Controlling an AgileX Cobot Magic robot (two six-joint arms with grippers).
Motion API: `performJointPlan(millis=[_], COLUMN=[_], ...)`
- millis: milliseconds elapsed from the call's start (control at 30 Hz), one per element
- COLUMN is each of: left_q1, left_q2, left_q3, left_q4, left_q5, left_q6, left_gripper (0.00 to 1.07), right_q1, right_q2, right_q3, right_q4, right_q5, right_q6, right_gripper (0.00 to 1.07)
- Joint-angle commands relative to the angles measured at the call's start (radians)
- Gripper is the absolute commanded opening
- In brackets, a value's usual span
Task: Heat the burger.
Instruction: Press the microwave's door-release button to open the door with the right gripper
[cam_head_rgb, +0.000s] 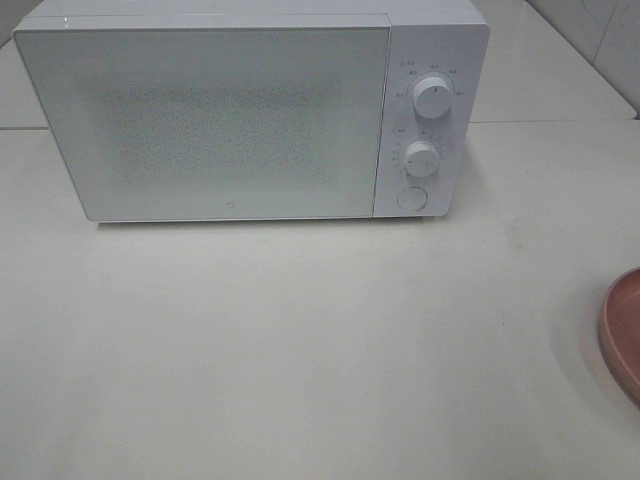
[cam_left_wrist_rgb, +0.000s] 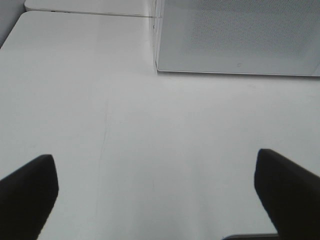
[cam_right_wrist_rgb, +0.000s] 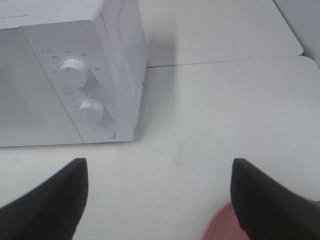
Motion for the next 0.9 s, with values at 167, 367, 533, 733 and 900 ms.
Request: performJointPlan(millis=[167,367,533,733,900], left_q1=[0.002,0.002,0.002,0.002,0.002], left_q2=[-0.015,-0.015,-0.015,-0.015,-0.015], left_q3=[0.0,0.0,0.0,0.0,0.0], left_q4=[0.001,0.001,0.001,0.001,0.001], left_q5=[-0.014,-0.014,-0.014,-0.014,-0.014], left_q6=[0.002,0.002,0.002,0.002,0.002], left_gripper=[1.0,1.0,1.0,1.0,1.0], right_q1=[-0.003,-0.003,-0.003,-0.003,-0.003], right_q2=[0.093,0.199,0.259,0.303,0.359], right_q3=[0.001,0.001,0.035,0.122,0.197], right_q4=[0.0,0.0,0.0,0.0,0.0], right_q5=[-0.068,-0.139,-0.268,-0.541,-0.746], right_q6=[-0.004,-0.004,-0.004,-0.004,-0.005], right_gripper=[0.75,0.75,0.75,0.75,0.75])
